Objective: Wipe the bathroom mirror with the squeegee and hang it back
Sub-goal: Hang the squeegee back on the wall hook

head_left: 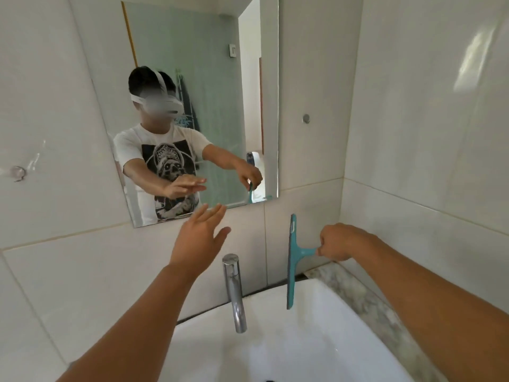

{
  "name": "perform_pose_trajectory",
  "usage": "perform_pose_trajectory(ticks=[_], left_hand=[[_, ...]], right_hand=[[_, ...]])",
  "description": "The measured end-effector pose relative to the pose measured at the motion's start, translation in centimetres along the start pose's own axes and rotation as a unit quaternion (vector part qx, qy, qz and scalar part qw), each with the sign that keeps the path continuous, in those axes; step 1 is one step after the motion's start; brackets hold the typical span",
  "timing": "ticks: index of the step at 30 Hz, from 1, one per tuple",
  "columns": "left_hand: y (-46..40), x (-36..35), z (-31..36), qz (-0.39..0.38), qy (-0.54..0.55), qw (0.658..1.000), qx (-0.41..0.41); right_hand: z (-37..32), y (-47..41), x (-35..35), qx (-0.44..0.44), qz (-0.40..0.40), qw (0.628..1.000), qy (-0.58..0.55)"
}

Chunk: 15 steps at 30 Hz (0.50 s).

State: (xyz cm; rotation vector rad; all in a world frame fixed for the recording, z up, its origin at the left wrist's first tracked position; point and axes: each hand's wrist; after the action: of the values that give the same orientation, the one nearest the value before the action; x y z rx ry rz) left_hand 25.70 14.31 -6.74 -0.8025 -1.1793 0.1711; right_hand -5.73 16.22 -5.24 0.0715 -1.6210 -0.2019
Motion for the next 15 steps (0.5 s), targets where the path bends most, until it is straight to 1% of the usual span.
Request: perform_pose_trajectory(ticks=[5,7,9,11,15], left_hand=[[1.0,-0.8,6.1,-0.101,0.067,0.991,-0.063],[1.5,-1.2,8.1,-0.147,0.094,0.982,-0.070],[2.0,-1.6,9.6,-0.177,0.118,0.974,-0.072],[2.6,-2.0,10.5,-0.182,0.128,0.972,-0.079],[3.1,-2.2,11.4,-0.140,0.117,0.980,-0.080]], right_hand=[[-1.9,4.7,2.7,0.011,0.007,0.997,0.077],[-2.6,6.5,3.5,0.017,0.023,0.995,0.098],[-3.1,8.0,4.2,0.024,0.043,0.992,0.113],[-3.6,9.2,4.7,0.028,0.058,0.990,0.122],[-4.0,10.6,5.2,0.027,0.052,0.989,0.139]])
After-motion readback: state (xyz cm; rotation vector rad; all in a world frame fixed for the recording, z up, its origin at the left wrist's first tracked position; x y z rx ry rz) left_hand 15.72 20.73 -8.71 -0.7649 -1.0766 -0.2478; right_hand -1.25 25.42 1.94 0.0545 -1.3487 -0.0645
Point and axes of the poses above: each hand's wrist, its own y-axis away from the middle knuckle, its own x-axis out of the back of the hand, z = x × y, and after that the axes turned 1 degree about -y, right-handed
